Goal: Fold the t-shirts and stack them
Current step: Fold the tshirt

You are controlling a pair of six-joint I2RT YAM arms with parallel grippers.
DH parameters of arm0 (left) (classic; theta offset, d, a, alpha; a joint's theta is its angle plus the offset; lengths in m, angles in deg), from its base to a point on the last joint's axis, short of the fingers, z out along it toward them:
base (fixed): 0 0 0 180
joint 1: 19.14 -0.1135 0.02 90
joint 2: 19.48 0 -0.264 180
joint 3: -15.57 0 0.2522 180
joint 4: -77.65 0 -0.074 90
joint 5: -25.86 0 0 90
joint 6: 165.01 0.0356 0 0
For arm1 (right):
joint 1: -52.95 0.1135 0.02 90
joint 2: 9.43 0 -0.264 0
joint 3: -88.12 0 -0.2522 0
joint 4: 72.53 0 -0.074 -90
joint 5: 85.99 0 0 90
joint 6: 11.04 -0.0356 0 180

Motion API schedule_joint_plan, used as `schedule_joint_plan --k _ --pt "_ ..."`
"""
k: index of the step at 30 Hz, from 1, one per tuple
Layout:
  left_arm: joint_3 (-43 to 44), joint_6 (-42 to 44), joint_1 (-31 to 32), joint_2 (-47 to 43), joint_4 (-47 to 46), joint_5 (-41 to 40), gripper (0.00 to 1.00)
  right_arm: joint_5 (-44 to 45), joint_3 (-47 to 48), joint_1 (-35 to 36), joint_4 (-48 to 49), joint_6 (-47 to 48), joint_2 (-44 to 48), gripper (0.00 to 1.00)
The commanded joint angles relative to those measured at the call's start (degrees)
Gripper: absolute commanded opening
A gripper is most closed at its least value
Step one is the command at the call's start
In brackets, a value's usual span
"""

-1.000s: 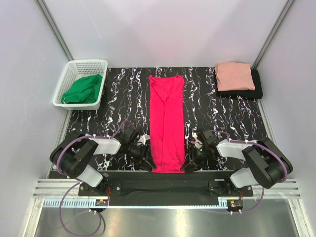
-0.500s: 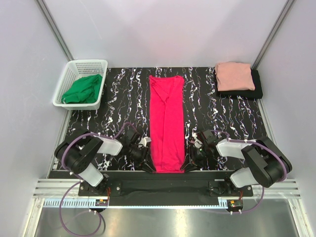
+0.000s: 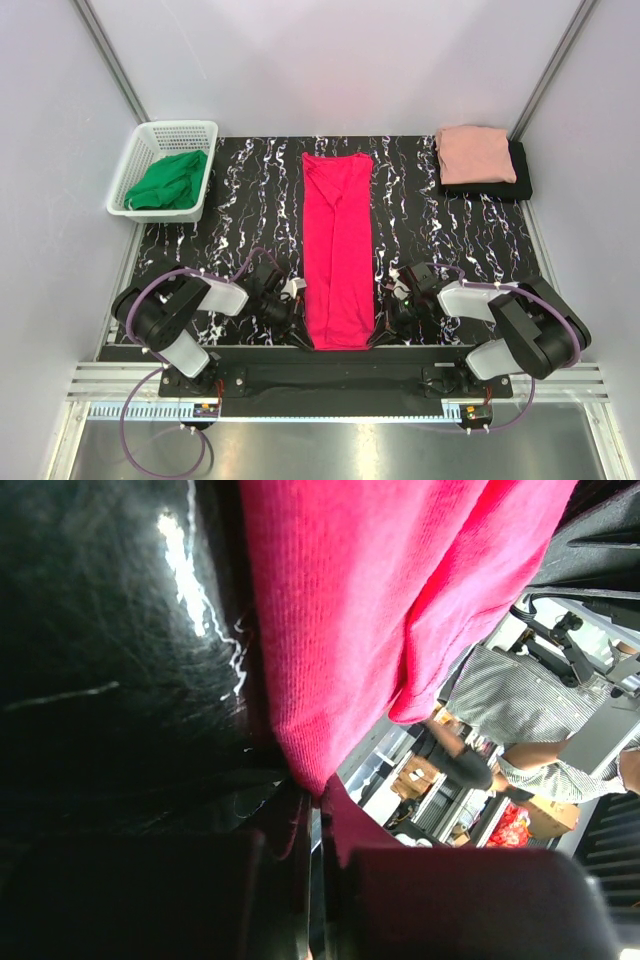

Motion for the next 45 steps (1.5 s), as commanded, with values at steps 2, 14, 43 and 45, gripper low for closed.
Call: schedule_joint_plan --k 2,14,43,45 --pt "-1.4 0.6 -0.1 1.1 1.3 -8.6 0.00 2.0 0.2 0.3 -3.3 -1.1 1.1 0.00" --pt "1.6 0.9 -0.1 -1.8 4.7 -8.6 0.00 2.4 2.7 0.3 -9.4 -1.2 8.7 0.00" --pt "19.7 5.7 -5.4 -8.3 23.2 -11.3 0.00 5.1 18.2 -0.9 -20.5 4.7 6.3 0.00" --pt "21.9 6.4 -6.1 -8.4 24.8 -11.6 0.00 5.4 19.8 -1.4 -21.5 5.6 6.0 0.00"
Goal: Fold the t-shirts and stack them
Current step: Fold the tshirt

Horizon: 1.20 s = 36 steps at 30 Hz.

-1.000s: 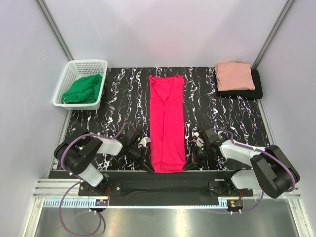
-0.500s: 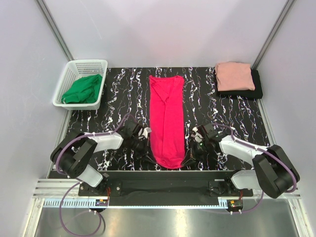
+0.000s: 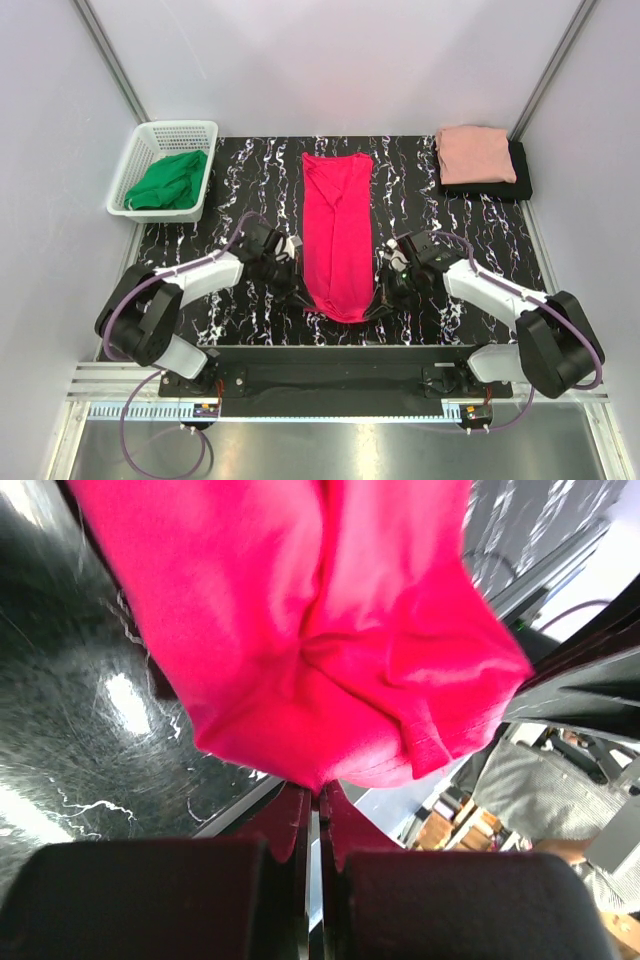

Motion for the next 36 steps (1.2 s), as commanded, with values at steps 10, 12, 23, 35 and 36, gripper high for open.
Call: schedule_joint_plan --k 10,12,23,35,36 --pt "11.3 4.7 -4.1 -0.2 7.3 -1.3 0.00 2.0 11.7 -7.0 -8.1 8.5 -5.3 0.00" --pt "12.0 5.1 -4.6 0.4 7.8 -0.9 0.00 2.0 13.6 -8.4 -9.3 9.9 -6.3 0.00" --pt "16.9 6.6 -6.2 5.1 8.4 -0.2 0.00 1.0 21.1 -11.6 -10.8 12.7 -13.4 0.00" --pt "22.4 7.5 -8.1 10.1 9.7 0.0 0.00 -0.1 28.4 -13.1 -12.3 14.2 -19.3 0.00" --pt "22.9 7.5 -8.4 10.4 9.8 0.3 0.00 -0.1 28.8 -13.2 -12.4 14.4 -20.2 0.00"
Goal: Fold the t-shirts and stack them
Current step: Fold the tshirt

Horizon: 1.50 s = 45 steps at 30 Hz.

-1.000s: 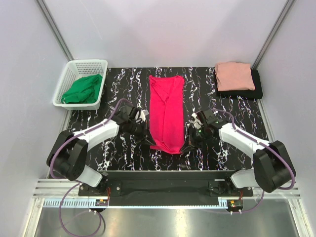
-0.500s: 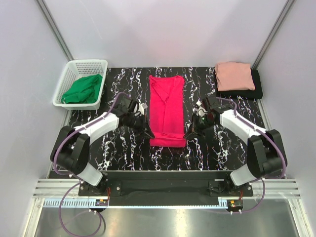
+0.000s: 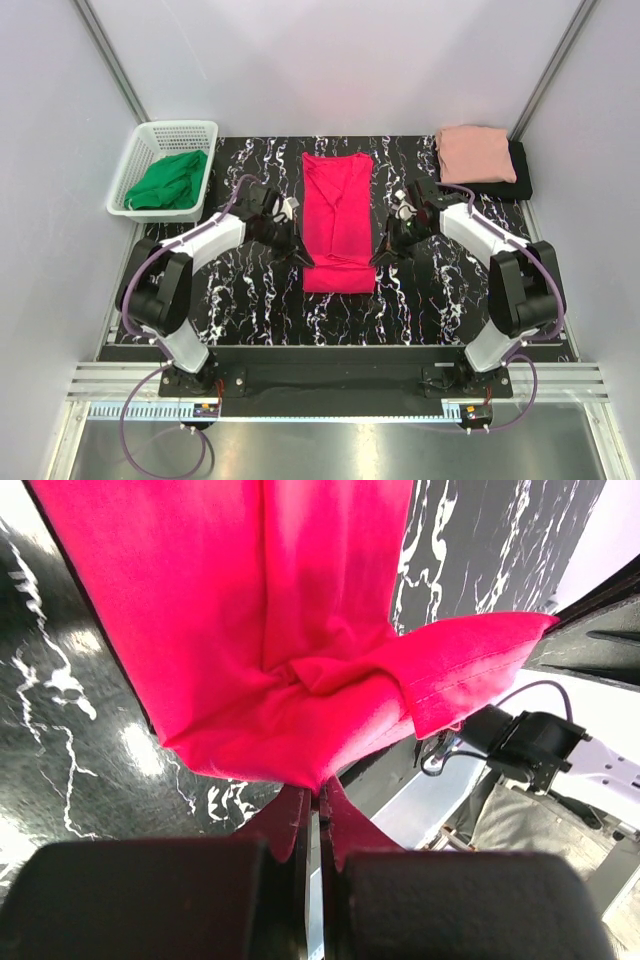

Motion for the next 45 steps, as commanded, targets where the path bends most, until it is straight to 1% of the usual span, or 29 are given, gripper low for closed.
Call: schedule_joint_plan --k 1,13,26,36,45 --pt "3.9 1.2 -0.9 0.9 0.4 0.9 0.00 -1.5 4.3 -0.8 -1.0 1.6 -1.9 0.00" --pt "11.2 2.5 -2.3 6.1 3.4 0.6 0.00 -2.3 11.0 -1.8 -2.8 3.1 -8.2 0.00" --pt "12.6 3.7 -3.9 9.1 4.1 0.9 0.00 -2.4 17.0 -2.9 -4.8 5.1 -14.5 0.00" --pt "15.8 4.2 -4.6 12.8 4.5 1.6 0.00 -3.1 20.2 -3.5 -5.5 5.7 -18.1 0.00" --pt "18.3 4.6 -5.5 15.3 5.0 2.1 0.00 -3.8 24.9 -3.9 -6.9 6.2 -22.0 0.00"
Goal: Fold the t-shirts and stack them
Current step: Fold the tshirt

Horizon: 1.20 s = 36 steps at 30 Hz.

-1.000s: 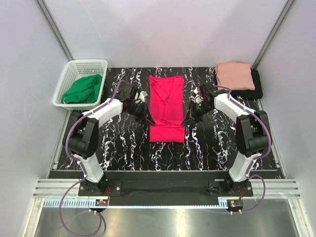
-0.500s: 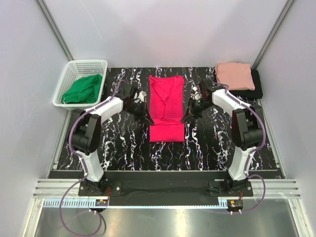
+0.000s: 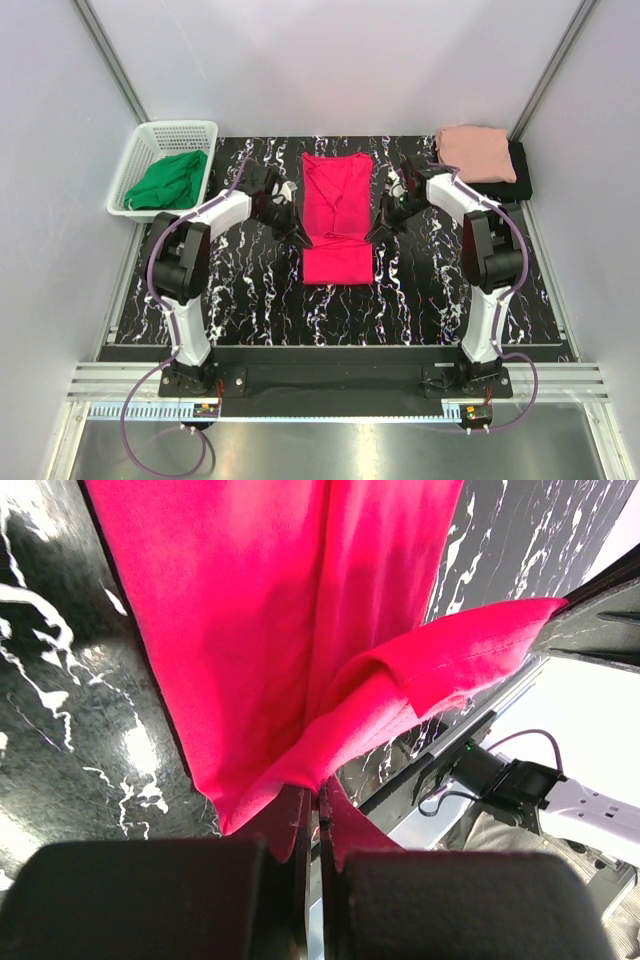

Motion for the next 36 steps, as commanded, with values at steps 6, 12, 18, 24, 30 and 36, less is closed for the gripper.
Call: schedule_joint_plan --k 6,12,18,24,30,36 --pt "4.5 1.4 -1.4 2.4 0.7 1.7 0.00 -0.9 5.7 -0.7 -2.1 1.4 -3.4 0.00" --pt "4.9 2.2 -1.7 3.9 1.1 1.8 0.00 -0.7 5.6 -0.7 -2.2 1.5 -4.4 0.00" --pt "5.1 2.5 -1.6 4.9 1.3 1.9 0.00 -0.5 5.4 -0.8 -2.2 1.9 -5.2 0.00" --pt "6.6 2.9 -1.7 6.7 1.4 2.0 0.00 0.1 6.5 -1.0 -2.1 1.8 -6.0 0.00" --pt "8.7 3.5 -1.8 8.9 2.1 2.3 0.00 0.5 7.6 -1.4 -2.1 1.9 -7.2 0.00" --pt "9.8 3.7 -1.9 9.9 2.4 2.7 0.00 0.2 8.0 -1.5 -2.0 1.8 -8.2 0.00"
